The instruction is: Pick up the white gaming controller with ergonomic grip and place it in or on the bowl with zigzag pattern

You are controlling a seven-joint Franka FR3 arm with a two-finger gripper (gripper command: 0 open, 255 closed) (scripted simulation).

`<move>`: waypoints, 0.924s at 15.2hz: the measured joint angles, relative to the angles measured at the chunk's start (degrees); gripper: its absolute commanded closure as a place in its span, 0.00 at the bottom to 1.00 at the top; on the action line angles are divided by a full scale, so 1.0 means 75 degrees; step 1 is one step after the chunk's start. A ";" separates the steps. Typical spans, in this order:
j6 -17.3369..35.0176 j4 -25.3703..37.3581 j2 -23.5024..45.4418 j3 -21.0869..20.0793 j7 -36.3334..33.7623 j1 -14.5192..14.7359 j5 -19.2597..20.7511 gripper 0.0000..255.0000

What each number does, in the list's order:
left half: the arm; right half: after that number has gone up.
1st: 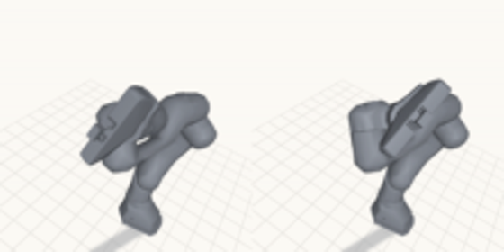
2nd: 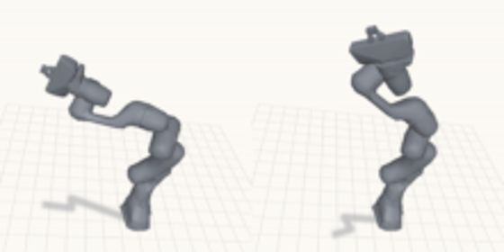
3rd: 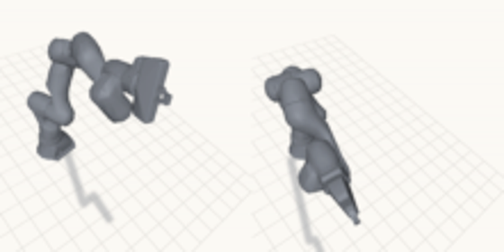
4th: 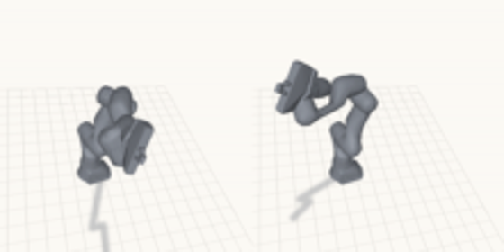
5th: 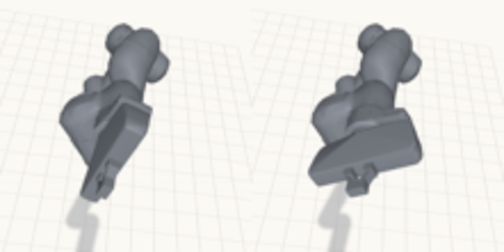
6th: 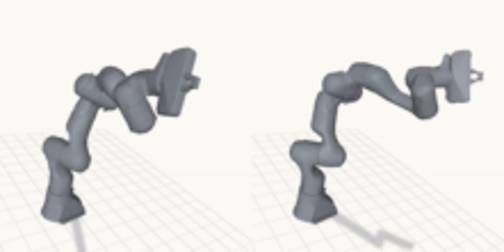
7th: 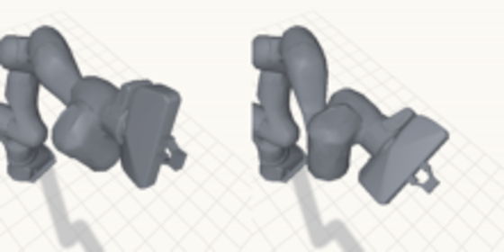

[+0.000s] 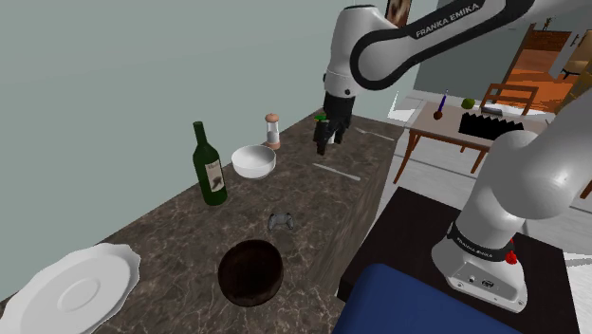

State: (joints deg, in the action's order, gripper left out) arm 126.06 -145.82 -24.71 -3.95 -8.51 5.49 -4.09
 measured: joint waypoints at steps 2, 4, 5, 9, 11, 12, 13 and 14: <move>0.0468 0.0063 0.0558 -0.0130 -0.0043 0.0086 -0.0014 0.00; 0.0974 0.0083 0.1106 -0.0251 -0.0081 0.0160 -0.0006 0.00; 0.1126 0.0163 0.1350 -0.0291 -0.0084 0.0183 0.0013 0.00; 0.1894 0.0576 0.2577 -0.0529 -0.0264 0.0313 0.0172 0.00; 0.2274 0.0760 0.3169 -0.0623 -0.0372 0.0381 0.0299 0.00; 0.2455 0.0821 0.3430 -0.0657 -0.0416 0.0413 0.0368 0.00; 0.2631 0.0949 0.3747 -0.0687 -0.0479 0.0450 0.0459 0.00; 0.2751 0.1109 0.4047 -0.0726 -0.0592 0.0514 0.0564 0.00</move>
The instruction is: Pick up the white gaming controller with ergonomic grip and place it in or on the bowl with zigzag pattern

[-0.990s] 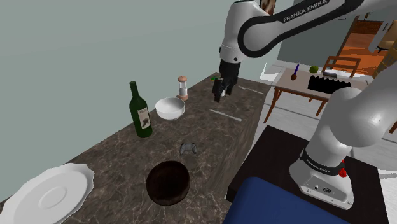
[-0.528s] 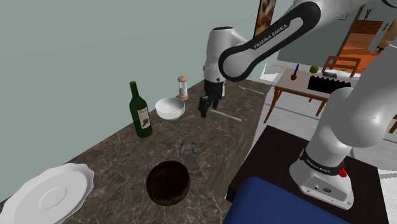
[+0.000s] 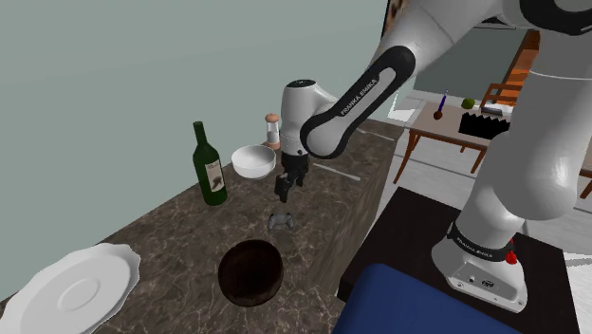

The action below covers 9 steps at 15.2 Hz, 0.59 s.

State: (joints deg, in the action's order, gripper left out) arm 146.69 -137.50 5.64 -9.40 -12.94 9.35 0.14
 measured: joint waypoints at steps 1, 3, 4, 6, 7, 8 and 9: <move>0.0149 0.0197 0.0361 -0.0027 -0.0122 0.0072 0.0124 0.00; 0.0409 0.0430 0.0900 -0.0029 -0.0224 0.0169 0.0314 0.00; 0.0498 0.0645 0.1221 -0.0020 -0.0302 0.0243 0.0426 0.00; 0.0687 0.0993 0.1799 0.0030 -0.0338 0.0333 0.0610 0.00; 0.0792 0.1139 0.2067 0.0051 -0.0431 0.0437 0.0707 0.00; 0.0860 0.1291 0.2299 0.0077 -0.0480 0.0500 0.0776 0.00; 0.0943 0.1338 0.2434 0.0100 -0.0517 0.0541 0.0819 0.00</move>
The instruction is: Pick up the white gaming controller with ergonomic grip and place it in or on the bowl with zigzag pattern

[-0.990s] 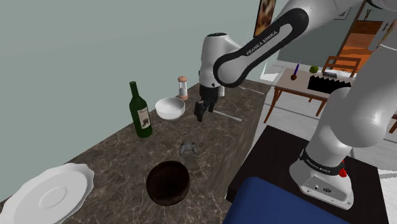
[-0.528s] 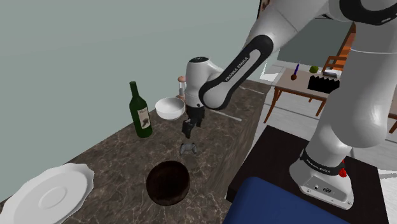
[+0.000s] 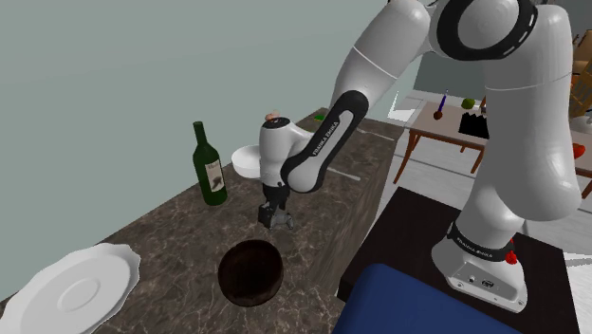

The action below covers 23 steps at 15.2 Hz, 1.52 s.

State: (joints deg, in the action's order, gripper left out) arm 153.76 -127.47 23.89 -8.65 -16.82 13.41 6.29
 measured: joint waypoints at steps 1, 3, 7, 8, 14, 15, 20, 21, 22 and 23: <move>0.0075 0.0065 0.0140 0.0025 -0.0038 0.0040 0.0039 0.00; 0.0231 0.0157 0.0391 0.0077 -0.0079 0.0085 0.0102 0.00; 0.0475 0.0271 0.0638 0.0180 -0.0140 0.0128 0.0183 0.00; 0.0487 0.0289 0.0659 0.0190 -0.0158 0.0143 0.0190 0.00; 0.0523 0.0291 0.0679 0.0202 -0.0152 0.0141 0.0193 1.00; 0.0532 0.0315 0.0692 0.0220 -0.0150 0.0132 0.0197 1.00; 0.0513 0.0369 0.0733 0.0227 -0.0130 0.0118 0.0199 1.00; 0.0474 0.0402 0.0747 0.0220 -0.0131 0.0124 0.0195 1.00; 0.0455 0.0408 0.0733 0.0215 -0.0135 0.0127 0.0191 1.00; 0.0436 0.0440 0.0741 0.0216 -0.0137 0.0130 0.0190 1.00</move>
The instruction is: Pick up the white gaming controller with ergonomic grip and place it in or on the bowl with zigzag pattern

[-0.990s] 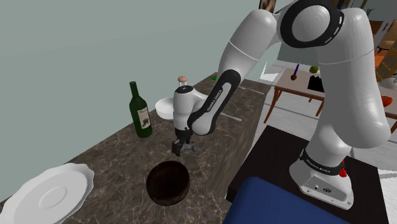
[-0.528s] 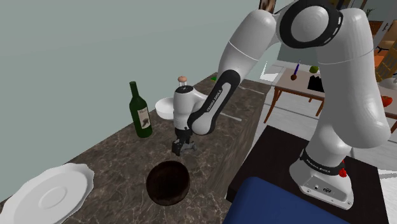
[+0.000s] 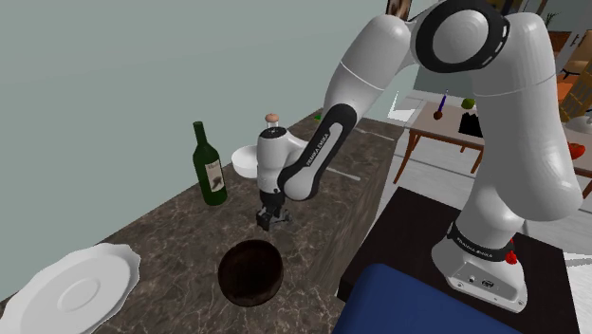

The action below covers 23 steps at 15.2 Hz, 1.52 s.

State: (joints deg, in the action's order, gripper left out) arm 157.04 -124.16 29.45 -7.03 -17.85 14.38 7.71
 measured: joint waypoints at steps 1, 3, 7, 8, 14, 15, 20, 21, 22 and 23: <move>0.0087 -0.0064 -0.0078 -0.0012 -0.0011 0.0010 -0.0001 1.00; -0.0025 -0.0160 -0.0150 -0.0072 0.0010 0.0010 -0.0035 1.00; -0.0257 -0.0272 -0.0412 -0.0147 0.0047 -0.0027 -0.0105 0.00; -0.0257 -0.0272 -0.0410 -0.0147 0.0047 -0.0028 -0.0105 0.00; -0.1393 -0.0153 -0.0459 -0.0122 0.0095 -0.0421 -0.0527 0.00; -0.1349 -0.0173 -0.0405 -0.0113 0.0078 -0.0416 -0.0525 0.00; -0.0983 -0.0150 0.0015 -0.0047 0.0014 -0.0361 -0.0452 0.00; -0.0959 -0.0150 0.0040 -0.0042 0.0009 -0.0357 -0.0447 0.00; -0.0946 -0.0142 0.0061 -0.0039 0.0010 -0.0356 -0.0444 0.00; -0.0941 -0.0137 0.0070 -0.0037 0.0011 -0.0357 -0.0443 0.00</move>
State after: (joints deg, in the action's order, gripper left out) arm 149.98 -125.19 29.97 -7.31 -17.76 11.70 4.39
